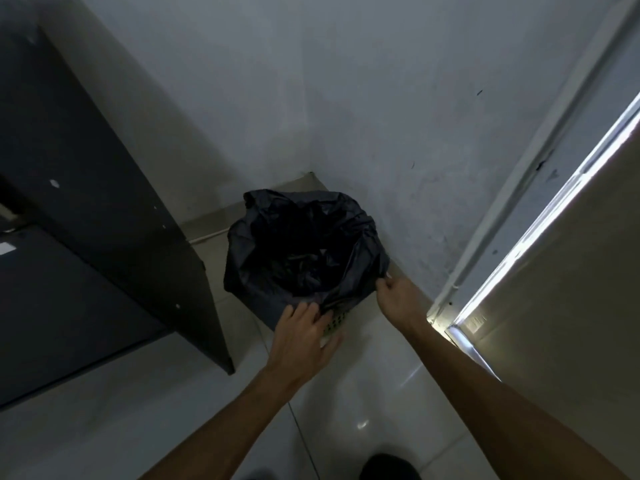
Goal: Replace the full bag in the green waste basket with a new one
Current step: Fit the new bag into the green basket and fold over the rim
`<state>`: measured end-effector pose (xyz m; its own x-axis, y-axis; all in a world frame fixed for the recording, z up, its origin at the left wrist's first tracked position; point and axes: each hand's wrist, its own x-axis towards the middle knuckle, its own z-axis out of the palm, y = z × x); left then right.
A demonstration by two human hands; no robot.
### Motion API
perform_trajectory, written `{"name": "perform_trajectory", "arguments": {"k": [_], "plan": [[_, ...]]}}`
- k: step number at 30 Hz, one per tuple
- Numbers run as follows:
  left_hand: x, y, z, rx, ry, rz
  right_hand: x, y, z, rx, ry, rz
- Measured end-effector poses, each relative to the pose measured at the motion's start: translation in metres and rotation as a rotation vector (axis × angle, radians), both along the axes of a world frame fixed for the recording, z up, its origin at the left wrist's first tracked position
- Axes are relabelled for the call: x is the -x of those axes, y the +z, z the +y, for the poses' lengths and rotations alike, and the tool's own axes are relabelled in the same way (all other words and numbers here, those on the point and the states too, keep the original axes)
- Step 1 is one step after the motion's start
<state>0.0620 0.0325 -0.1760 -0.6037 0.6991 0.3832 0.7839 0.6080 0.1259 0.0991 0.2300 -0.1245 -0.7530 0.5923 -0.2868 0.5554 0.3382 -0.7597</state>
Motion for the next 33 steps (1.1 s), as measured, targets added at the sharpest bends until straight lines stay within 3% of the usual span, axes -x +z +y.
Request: {"name": "perform_trajectory", "arguments": {"k": [3, 8, 10, 12, 14, 20, 24, 28, 31, 33], "plan": [[-0.01, -0.006, -0.014, -0.228, 0.226, -0.447, 0.005, -0.004, -0.011, 0.14, -0.045, -0.029], [0.002, 0.003, -0.008, -0.814, 0.666, -1.14, 0.011, -0.011, -0.03, 0.39, -0.155, -0.039], [0.012, 0.005, -0.001, -1.066, 0.871, -1.289, 0.017, -0.011, -0.037, 0.491, -0.23, -0.022], [0.023, 0.007, 0.0, -1.343, 1.026, -1.325, 0.021, -0.01, -0.041, 0.527, -0.298, -0.001], [0.032, 0.012, -0.004, -1.555, 1.025, -1.373, 0.025, -0.009, -0.041, 0.593, -0.387, 0.029], [0.052, 0.034, -0.014, -1.573, 0.92, -1.577, 0.029, -0.006, -0.044, 0.902, -0.567, 0.138], [0.064, 0.03, -0.024, -1.702, 0.952, -1.718, 0.035, -0.005, -0.044, 0.977, -0.586, 0.166], [0.071, 0.016, -0.036, -1.704, 0.946, -1.914, 0.041, -0.013, -0.041, 1.075, -0.609, 0.166], [0.069, 0.018, -0.031, -1.668, 0.893, -1.91, 0.043, -0.024, -0.039, 1.073, -0.646, 0.155], [0.07, 0.015, -0.029, -1.515, 0.914, -1.773, 0.043, -0.025, -0.042, 1.059, -0.649, 0.16]]}}
